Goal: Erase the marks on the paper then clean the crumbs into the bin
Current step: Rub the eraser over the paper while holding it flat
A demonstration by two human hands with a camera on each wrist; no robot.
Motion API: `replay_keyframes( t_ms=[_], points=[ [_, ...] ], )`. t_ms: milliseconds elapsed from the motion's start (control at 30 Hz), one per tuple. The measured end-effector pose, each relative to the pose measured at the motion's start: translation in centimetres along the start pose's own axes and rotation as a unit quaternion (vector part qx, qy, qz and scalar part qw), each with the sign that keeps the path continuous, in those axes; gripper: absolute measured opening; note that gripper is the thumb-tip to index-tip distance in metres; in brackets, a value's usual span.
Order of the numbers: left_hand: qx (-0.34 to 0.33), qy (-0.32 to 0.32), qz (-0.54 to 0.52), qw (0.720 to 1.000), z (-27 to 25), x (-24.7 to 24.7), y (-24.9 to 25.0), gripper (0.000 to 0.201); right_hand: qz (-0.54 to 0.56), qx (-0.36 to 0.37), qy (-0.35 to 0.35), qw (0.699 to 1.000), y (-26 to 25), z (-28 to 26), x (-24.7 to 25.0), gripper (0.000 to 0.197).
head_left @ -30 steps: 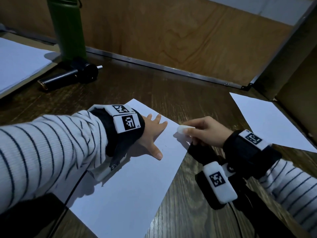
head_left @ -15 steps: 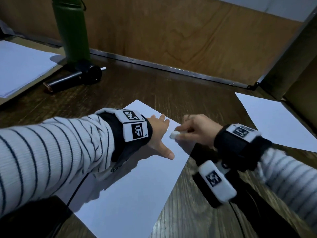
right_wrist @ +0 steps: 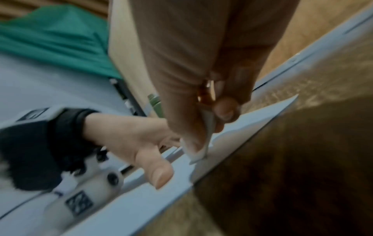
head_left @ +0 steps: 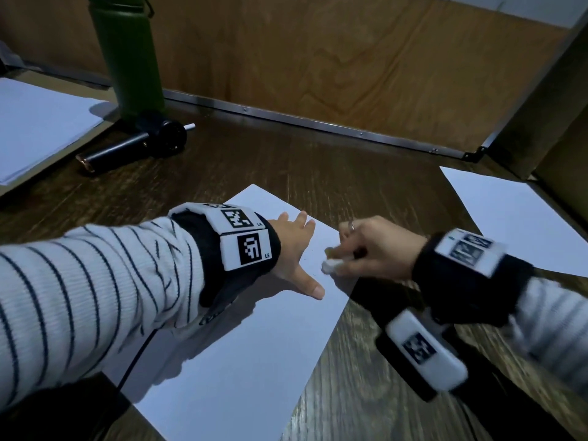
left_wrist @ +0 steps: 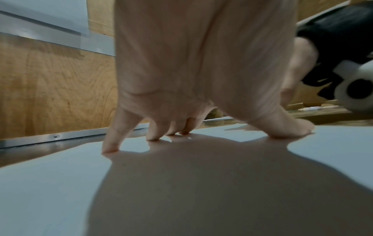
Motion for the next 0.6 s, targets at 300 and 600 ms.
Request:
replay_keyframes(
  t_ms=[300,600],
  points=[
    [-0.007,-0.003,0.009,1.0,0.0,0.0,0.0,0.116,-0.049,-0.078,0.033,0.995,-0.3,2.9,0.9,0.024],
    [-0.002,-0.009,0.009,1.0,0.1,0.0,-0.1,0.117,-0.018,-0.061,-0.066,0.996,-0.7,1.0,0.7,0.029]
  ],
)
Point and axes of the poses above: each hand's wrist, its own z-axis towards the middle knuckle, its own x-axis out of the back of the hand, y = z × x, the point moved 2 cm from there along z, towards the middle knuckle, and after that the axes turned 10 degrees about -x, right-handed, at the moved point
